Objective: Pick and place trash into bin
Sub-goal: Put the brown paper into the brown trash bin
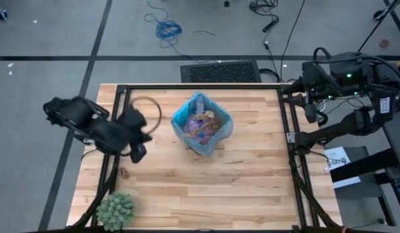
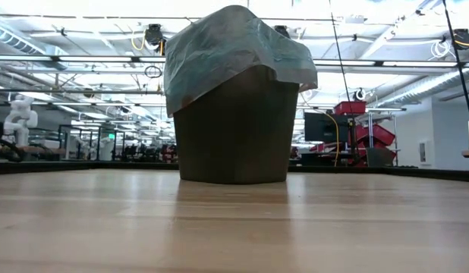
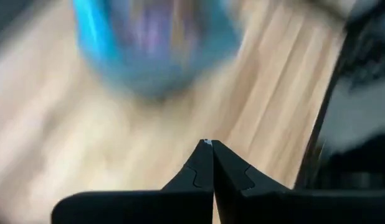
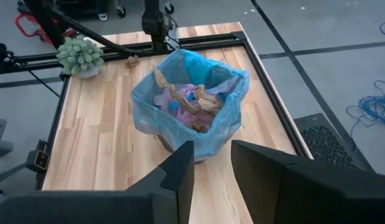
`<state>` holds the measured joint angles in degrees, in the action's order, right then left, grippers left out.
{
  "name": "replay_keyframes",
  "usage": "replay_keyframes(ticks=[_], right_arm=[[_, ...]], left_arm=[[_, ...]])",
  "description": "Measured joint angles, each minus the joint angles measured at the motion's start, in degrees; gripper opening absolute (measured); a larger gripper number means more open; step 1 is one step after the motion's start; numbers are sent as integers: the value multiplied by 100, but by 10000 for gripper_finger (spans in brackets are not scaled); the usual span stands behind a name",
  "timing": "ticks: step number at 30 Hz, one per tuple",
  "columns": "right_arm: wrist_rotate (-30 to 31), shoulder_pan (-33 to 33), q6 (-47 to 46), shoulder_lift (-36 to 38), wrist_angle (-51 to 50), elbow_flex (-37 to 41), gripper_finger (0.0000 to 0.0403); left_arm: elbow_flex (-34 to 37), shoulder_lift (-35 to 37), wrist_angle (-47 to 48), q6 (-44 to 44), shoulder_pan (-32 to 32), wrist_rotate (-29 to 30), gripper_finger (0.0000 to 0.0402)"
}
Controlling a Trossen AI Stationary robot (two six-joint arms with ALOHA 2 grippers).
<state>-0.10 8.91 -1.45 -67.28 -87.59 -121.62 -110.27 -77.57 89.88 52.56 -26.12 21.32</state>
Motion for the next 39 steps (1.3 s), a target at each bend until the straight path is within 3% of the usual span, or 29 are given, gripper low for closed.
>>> replay_keyframes(ticks=[6,11,17,29,39], right_arm=[[0,0,0,-206,97,0,100],[2,-1,26,-382,122,0,100],[2,-1,27,-505,121,0,100],[0,-1,-109,-521,118,0,100],[-2,-1,-129,-523,114,0,100]], left_arm=[[2285,562,27,481,260,-1578,0],[3573,552,-179,390,452,-2557,0],[4935,272,-1323,392,587,-3561,0],[5862,-570,-1374,71,563,-4193,4],[6058,-884,-1399,108,559,-4798,98]])
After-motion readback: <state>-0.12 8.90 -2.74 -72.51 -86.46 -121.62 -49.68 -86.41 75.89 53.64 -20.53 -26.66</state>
